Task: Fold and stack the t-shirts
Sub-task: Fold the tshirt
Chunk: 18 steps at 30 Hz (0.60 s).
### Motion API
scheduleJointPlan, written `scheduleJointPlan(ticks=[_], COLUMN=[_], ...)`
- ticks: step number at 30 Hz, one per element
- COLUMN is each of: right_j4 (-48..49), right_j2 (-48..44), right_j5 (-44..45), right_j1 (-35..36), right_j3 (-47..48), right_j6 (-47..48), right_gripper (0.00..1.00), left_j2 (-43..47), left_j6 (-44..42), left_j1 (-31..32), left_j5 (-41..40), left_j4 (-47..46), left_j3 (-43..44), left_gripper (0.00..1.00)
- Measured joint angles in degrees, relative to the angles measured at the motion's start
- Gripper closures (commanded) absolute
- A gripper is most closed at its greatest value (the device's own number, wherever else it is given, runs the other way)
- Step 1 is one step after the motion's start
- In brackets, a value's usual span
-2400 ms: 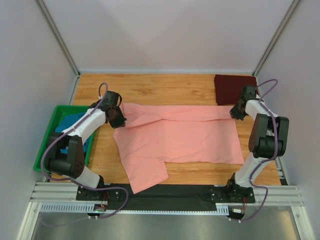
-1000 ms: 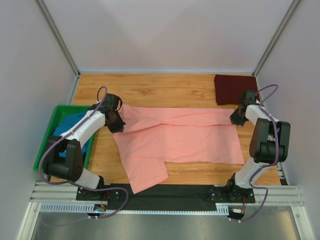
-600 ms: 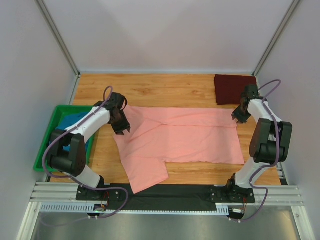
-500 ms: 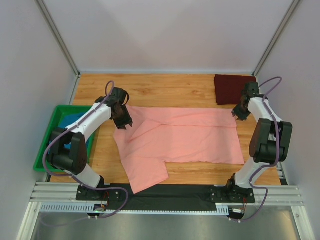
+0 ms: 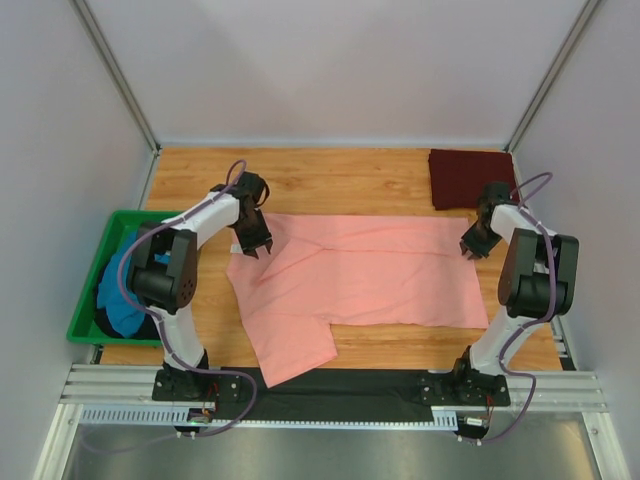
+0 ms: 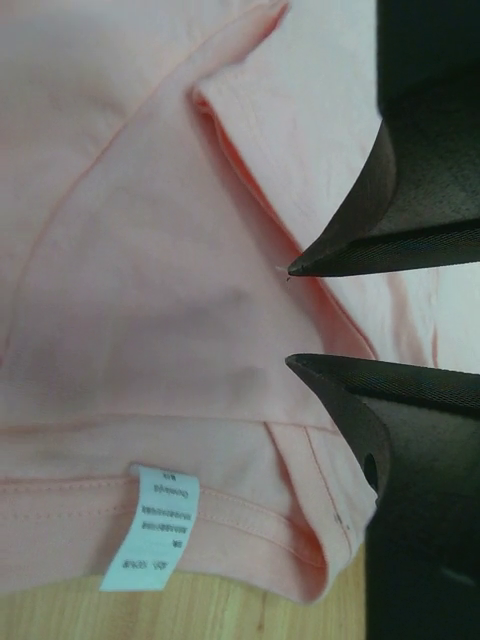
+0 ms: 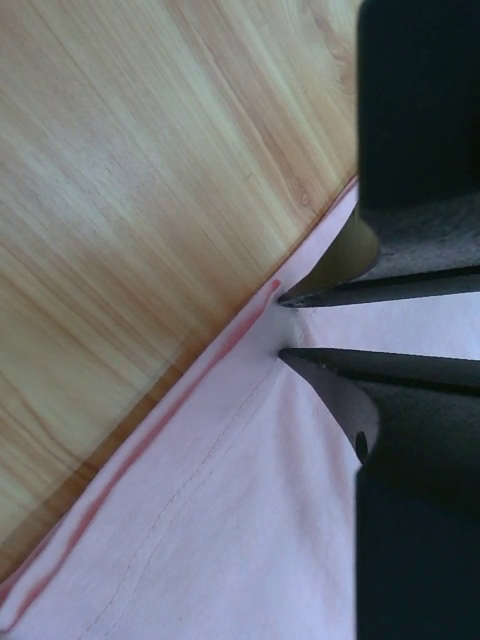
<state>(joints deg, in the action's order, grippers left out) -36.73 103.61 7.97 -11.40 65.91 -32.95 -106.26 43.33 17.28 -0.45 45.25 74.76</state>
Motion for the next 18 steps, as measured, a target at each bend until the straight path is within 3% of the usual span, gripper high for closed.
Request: scheduleJointPlan(ticks=[11,18], right_j4=[-6.40,-11.04], right_j2=[-8.55,-14.75], right_j5=[-4.52,-9.27], right_j1=[3.85,8.15], right_j3=[6.54,10.27], right_j6=[0.22,0.00], right_gripper=[0.68,0.64], left_j2=[-5.29,-9.99], left_j6=[-14.10,-20.90], left_j1=[-1.16,-1.14], left_j5=[19.85,26.10], left_j4=[-8.96,-9.75], left_j3=[9.20,10.86], left_gripper=[0.48,0.47])
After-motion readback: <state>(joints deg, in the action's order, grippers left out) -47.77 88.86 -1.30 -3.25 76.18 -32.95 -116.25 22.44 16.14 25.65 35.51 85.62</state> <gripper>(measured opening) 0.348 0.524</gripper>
